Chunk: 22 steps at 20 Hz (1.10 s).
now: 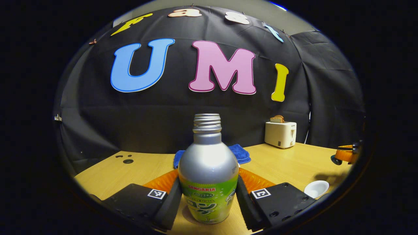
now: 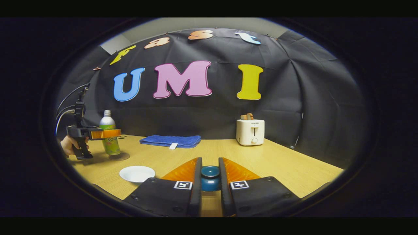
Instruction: Open the teacup lid with one hand, grasp the water bottle and pour water into the teacup with the other hand; after pouring, place the water bottle on the coaster and then close the teacup lid.
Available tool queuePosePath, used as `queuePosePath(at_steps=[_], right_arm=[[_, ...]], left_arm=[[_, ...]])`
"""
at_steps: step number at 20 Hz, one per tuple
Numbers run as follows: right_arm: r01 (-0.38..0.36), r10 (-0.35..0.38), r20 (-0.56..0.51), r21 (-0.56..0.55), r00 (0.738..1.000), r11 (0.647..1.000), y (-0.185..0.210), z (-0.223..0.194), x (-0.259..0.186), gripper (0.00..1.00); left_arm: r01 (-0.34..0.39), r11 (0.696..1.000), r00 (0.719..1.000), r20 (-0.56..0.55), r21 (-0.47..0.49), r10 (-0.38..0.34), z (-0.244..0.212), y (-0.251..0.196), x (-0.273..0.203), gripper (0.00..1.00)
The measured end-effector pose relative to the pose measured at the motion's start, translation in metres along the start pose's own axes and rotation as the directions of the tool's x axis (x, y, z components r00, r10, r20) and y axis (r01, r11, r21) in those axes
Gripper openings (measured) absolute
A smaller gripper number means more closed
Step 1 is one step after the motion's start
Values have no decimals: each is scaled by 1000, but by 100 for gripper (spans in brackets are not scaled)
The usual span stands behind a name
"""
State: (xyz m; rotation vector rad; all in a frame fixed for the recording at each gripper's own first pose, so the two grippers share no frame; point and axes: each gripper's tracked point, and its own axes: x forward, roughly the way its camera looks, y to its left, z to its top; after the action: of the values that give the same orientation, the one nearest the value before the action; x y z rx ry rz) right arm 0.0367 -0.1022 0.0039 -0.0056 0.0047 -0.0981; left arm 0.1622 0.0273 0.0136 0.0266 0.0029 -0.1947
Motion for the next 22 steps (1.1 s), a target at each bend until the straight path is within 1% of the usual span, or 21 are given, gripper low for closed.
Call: queuePosePath(at_steps=[1,3,4,5,6,8,9,10,11,13,16,17,18,20,21,22], right_arm=[[4,-4,1,0,1000,1000,-1,0,0,28],[10,-10,1,0,1000,1000,-1,0,-1,28],[12,-12,2,-1,1000,1000,-1,1,-1,22],[12,-12,1,0,1000,1000,-1,1,-1,22],[12,-12,1,0,1000,1000,-1,0,-1,28],[13,-13,1,0,1000,1000,-1,0,-1,28],[13,-13,1,0,1000,1000,-1,1,-1,22],[13,-13,1,0,1000,1000,-1,0,-1,22],[13,-13,1,0,1000,1000,-1,0,-1,28],[14,-14,1,0,1000,1000,-1,1,-1,28],[14,-14,1,0,1000,1000,-1,0,-1,28],[14,-14,1,0,1000,1000,-1,0,-2,28],[14,-14,1,0,1000,1000,-1,0,-1,28],[14,-14,2,0,1000,1000,-1,0,-1,28],[14,-14,2,0,1000,1000,-1,0,-1,22],[14,-14,2,0,1000,1000,-1,0,-1,28]], left_arm=[[-1,1000,1000,-1,2,1,-1,1,-4,80],[9,1000,1000,-2,-11,-9,-12,-1,3,80],[5,1000,1000,-5,-16,-5,-16,2,8,80],[0,1000,1000,-8,-20,0,-18,4,12,80],[-7,1000,1000,-12,-27,7,-21,7,15,81],[-5,999,1000,-28,-45,4,-30,7,15,81],[-2,999,1000,-18,-44,1,-29,7,15,81],[5,999,1000,-16,-41,-5,-28,6,14,82],[7,999,1000,-19,-42,-8,-29,6,12,82],[11,999,1000,-20,-47,-12,-28,6,10,83],[16,999,998,-63,-41,-19,-39,2,8,84],[11,999,997,-72,-40,-14,-41,4,6,87],[8,999,997,-79,-44,-12,-40,3,5,99],[15,999,994,-109,-46,-20,-46,1,-1,98],[15,999,992,-127,-34,-19,-49,0,-6,98],[11,1000,991,-135,-22,-14,-51,2,-10,98]])
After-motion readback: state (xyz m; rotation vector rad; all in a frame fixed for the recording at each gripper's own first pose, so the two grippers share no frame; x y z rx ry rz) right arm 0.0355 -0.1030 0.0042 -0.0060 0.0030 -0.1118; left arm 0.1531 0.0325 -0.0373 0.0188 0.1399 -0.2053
